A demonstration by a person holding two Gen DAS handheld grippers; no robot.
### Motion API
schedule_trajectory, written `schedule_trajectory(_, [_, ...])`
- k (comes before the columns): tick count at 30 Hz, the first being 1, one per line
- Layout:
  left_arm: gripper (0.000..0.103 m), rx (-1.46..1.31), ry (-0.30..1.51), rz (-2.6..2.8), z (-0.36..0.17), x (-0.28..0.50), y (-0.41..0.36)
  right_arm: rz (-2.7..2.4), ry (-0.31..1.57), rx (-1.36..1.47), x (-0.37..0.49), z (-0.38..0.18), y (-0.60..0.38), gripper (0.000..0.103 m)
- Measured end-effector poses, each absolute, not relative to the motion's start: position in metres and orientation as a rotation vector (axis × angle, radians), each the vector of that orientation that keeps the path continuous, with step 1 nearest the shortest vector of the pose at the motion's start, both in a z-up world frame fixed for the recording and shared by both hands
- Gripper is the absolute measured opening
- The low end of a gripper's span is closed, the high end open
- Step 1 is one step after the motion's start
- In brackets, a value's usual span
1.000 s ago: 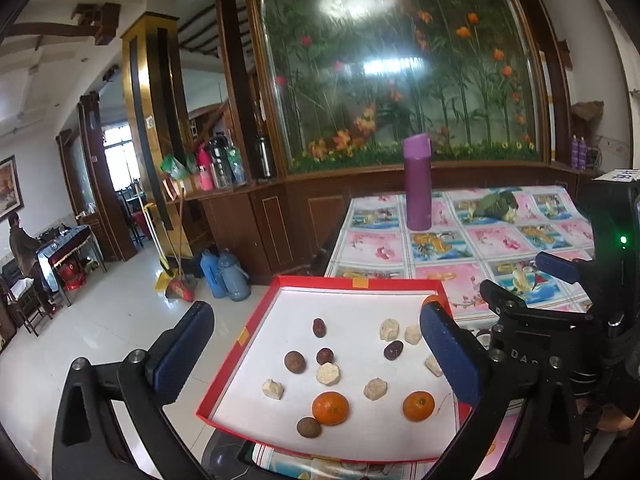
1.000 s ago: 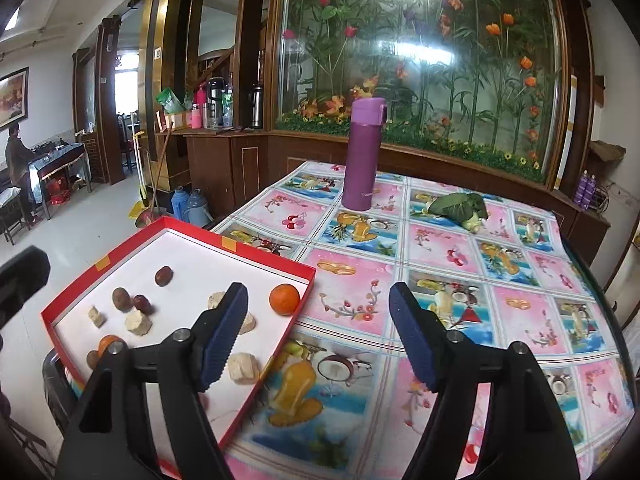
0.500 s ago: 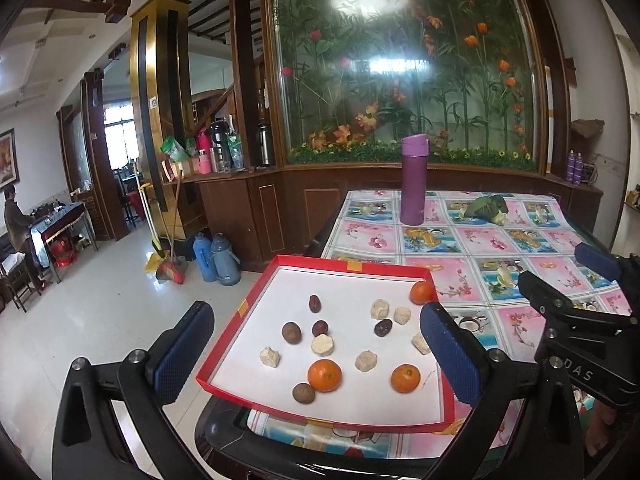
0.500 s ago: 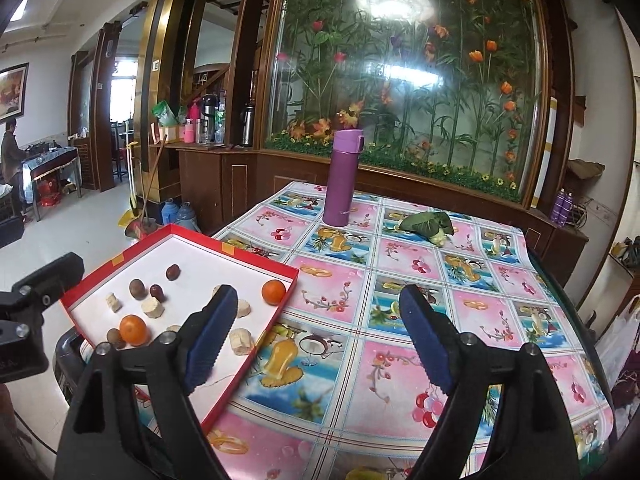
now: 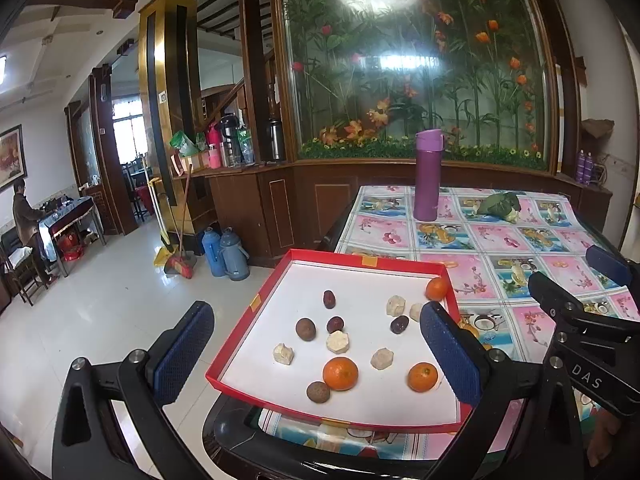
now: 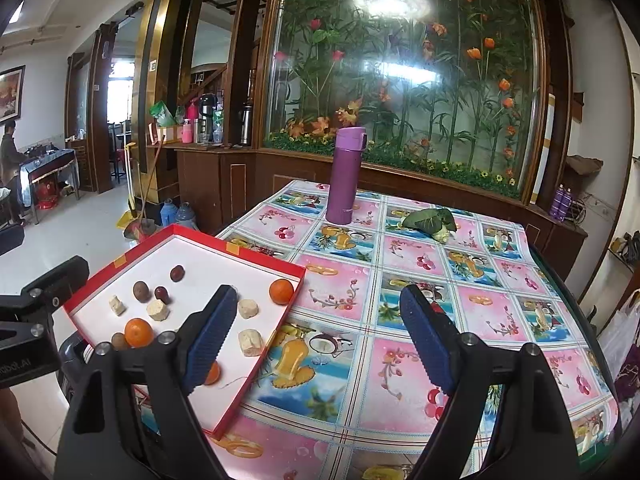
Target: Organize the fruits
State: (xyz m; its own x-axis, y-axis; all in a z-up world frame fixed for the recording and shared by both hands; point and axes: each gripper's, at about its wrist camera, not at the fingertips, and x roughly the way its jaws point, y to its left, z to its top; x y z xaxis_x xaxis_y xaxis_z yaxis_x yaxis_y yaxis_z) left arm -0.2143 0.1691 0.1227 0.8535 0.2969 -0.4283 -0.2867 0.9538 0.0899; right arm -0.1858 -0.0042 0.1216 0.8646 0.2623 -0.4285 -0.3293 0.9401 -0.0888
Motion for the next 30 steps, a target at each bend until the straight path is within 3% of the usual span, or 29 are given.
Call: schedule_trajectory(30, [0.103, 0.021, 0.457, 0.315, 0.121, -0.217, 0.173, 0.329, 0.459, -0.146, -0.177, 0.108, 0.01, 0.084])
